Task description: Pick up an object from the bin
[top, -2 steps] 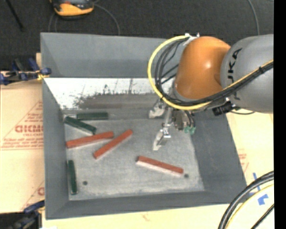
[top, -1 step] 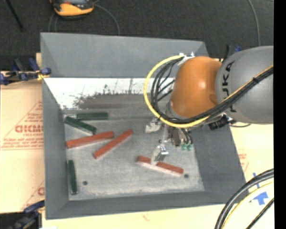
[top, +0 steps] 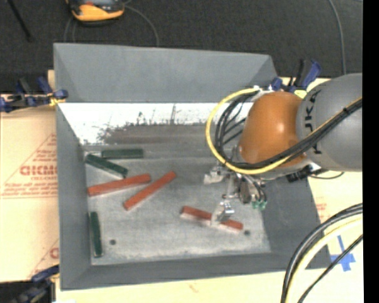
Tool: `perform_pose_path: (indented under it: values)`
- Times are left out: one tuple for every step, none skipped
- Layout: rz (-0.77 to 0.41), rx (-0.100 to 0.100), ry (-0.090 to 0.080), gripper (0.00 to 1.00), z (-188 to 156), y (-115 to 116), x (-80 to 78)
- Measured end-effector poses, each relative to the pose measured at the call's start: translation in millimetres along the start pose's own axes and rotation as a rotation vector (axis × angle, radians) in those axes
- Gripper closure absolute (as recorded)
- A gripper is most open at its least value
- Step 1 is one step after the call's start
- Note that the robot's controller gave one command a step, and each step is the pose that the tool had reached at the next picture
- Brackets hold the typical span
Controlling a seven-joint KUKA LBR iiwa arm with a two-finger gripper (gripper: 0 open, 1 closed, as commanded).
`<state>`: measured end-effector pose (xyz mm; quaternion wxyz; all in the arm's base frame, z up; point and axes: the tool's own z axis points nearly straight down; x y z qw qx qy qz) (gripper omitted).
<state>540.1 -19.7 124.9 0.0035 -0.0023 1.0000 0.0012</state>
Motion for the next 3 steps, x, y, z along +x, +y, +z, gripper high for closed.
perform_pose_path:
  values:
    - [0.103, 0.01, 0.003, 1.0, 45, -1, 6.5]
    - [0.103, 0.009, 0.003, 1.0, 45, -1, 6.6]
    - [0.09, 0.005, -0.006, 1.0, -128, -26, -12.7]
